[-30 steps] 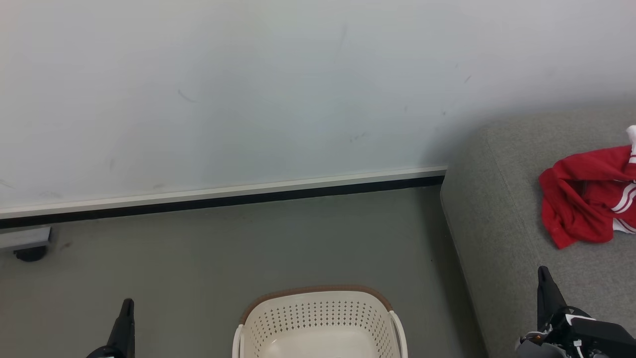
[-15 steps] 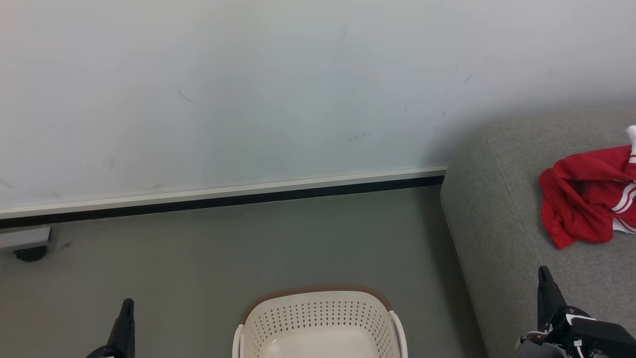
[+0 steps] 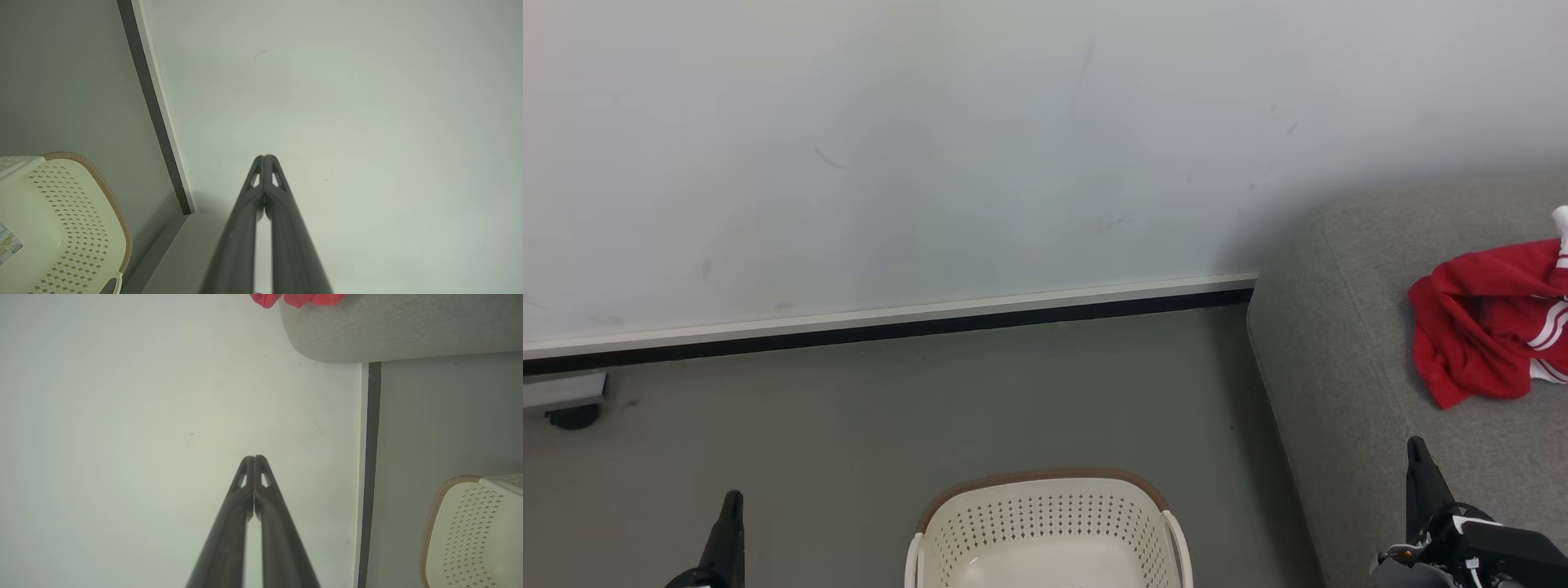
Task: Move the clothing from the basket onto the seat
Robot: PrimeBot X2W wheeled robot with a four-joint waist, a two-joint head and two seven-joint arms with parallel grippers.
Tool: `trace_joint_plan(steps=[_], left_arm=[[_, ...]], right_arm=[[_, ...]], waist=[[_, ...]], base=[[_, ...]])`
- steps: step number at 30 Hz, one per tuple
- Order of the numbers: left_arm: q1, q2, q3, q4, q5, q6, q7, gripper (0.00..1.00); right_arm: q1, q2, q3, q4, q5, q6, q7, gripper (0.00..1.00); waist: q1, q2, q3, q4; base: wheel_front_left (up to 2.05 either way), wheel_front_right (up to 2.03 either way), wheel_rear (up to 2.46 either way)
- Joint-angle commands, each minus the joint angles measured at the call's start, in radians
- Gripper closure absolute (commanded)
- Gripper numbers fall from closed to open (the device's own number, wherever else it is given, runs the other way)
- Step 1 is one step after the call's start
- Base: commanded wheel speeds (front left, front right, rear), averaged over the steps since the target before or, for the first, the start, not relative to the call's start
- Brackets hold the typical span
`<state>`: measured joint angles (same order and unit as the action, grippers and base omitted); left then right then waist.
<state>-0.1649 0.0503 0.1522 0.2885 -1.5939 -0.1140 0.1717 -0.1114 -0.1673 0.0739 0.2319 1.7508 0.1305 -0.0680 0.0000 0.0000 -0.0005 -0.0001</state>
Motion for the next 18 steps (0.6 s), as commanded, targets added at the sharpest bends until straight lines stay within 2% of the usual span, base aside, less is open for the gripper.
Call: trace_joint_plan(steps=[1,18], left_arm=[[-0.006,0.0,0.003,0.003,-0.01,-0.006,0.002,1.0],[-0.006,0.0,0.003,0.003,-0.011,-0.006,0.002,1.0]], right_arm=[[0.0,-0.007,0.003,-0.004,0.006,0.0,-0.001,1.0],[0.0,-0.008,0.004,-0.005,0.008,0.0,-0.002,1.0]], waist=[[0.0,0.0,0.0,0.0],[0.0,0.0,0.0,0.0]], base=[[0.0,0.0,0.0],[0.0,0.0,0.0]])
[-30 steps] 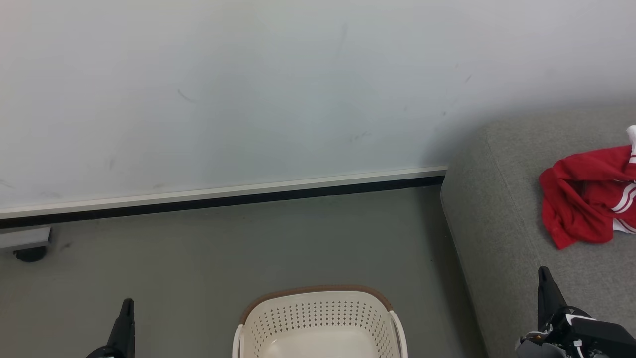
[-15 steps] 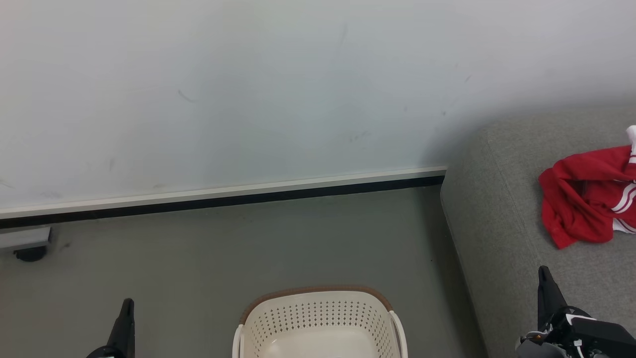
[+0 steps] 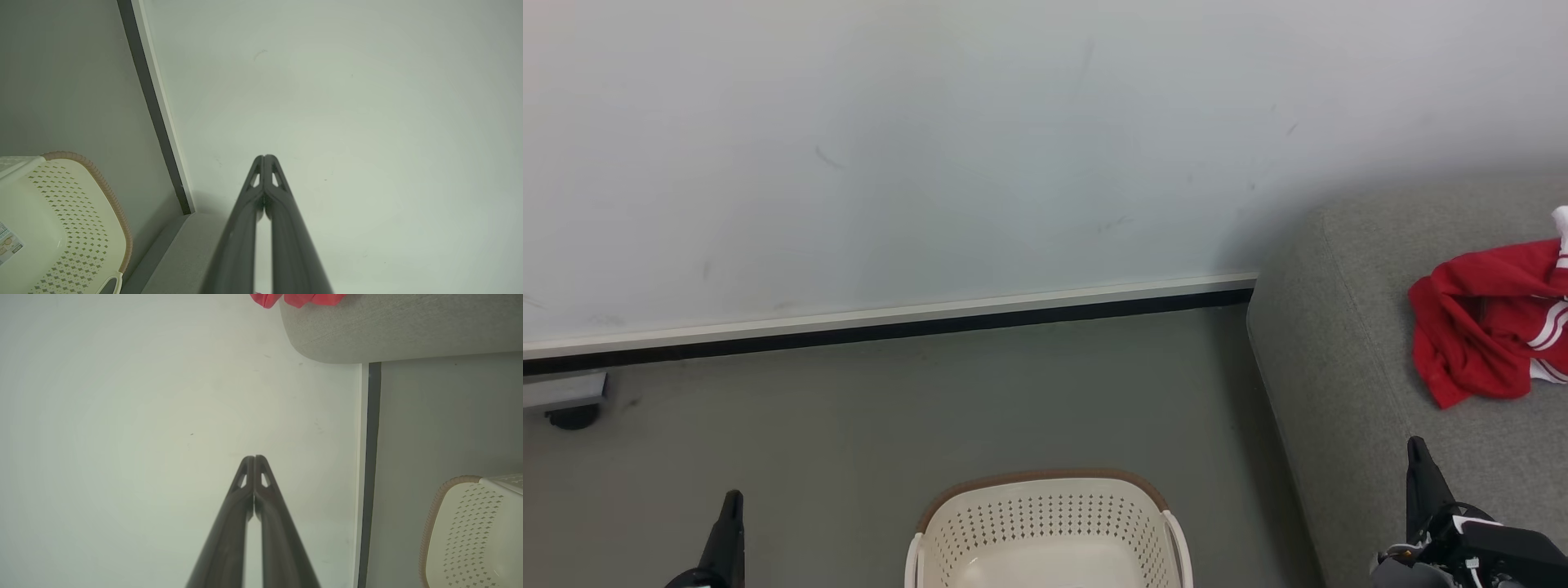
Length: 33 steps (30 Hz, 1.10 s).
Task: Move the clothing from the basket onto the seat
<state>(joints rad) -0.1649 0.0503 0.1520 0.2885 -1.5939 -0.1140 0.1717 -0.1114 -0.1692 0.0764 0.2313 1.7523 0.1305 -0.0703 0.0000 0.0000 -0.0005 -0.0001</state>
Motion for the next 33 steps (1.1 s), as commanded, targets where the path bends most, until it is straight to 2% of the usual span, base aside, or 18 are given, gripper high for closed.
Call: trace_joint_plan(steps=[1,33], left_arm=[[-0.006,0.0,0.003,0.003,-0.011,-0.006,0.002,1.0],[-0.006,0.0,0.003,0.003,-0.011,-0.006,0.002,1.0]], right_arm=[[0.0,-0.007,0.002,-0.004,0.007,0.0,0.0,1.0],[0.0,-0.009,0.006,-0.004,0.01,0.0,-0.004,1.0]], waist=[[0.0,0.0,0.0,0.0],[0.0,0.0,0.0,0.0]], base=[[0.0,0.0,0.0],[0.0,0.0,0.0]])
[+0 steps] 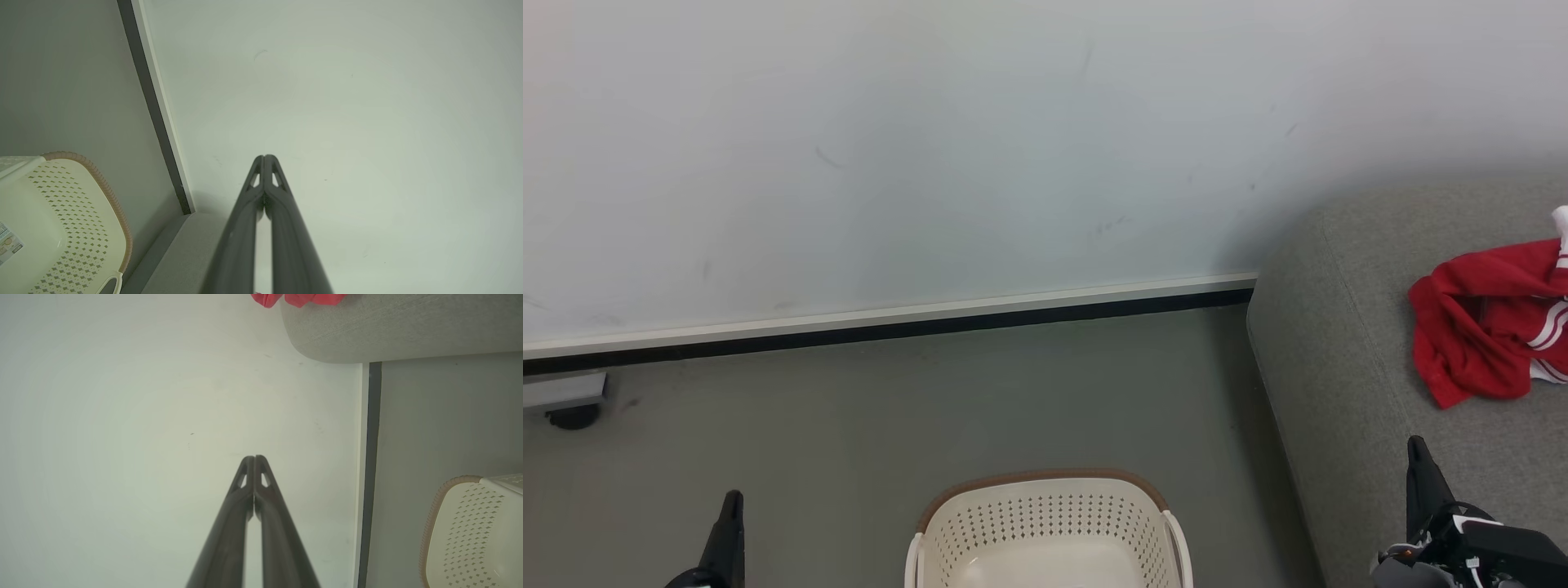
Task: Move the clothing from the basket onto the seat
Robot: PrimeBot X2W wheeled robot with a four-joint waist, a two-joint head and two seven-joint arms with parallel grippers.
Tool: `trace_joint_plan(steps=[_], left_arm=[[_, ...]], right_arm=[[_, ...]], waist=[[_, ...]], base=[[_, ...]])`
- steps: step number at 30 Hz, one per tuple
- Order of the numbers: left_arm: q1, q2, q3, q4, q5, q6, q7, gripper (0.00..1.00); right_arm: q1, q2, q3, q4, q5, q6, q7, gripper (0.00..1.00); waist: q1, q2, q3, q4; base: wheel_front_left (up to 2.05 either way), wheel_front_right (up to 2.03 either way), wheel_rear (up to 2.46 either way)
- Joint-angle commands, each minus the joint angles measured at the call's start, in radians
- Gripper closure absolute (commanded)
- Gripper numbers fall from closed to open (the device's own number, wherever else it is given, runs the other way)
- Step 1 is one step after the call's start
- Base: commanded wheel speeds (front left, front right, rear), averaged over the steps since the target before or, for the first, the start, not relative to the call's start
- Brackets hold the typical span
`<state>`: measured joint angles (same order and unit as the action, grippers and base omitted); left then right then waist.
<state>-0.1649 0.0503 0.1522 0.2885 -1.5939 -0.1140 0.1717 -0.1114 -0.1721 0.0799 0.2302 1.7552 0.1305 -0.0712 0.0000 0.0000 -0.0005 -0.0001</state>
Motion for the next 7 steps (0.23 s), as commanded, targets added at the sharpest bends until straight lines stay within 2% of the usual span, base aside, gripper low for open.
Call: trace_joint_plan(steps=[1,7], left_arm=[[-0.006,0.0,0.002,0.003,-0.011,-0.006,0.002,1.0],[-0.006,0.0,0.002,0.003,-0.011,-0.006,0.002,1.0]], right_arm=[[0.0,-0.006,0.002,-0.003,0.007,0.0,-0.003,1.0],[0.0,-0.007,0.003,-0.003,0.008,0.0,-0.004,1.0]], waist=[[0.0,0.0,0.0,0.0],[0.0,0.0,0.0,0.0]], base=[[0.0,0.0,0.0],[0.0,0.0,0.0]])
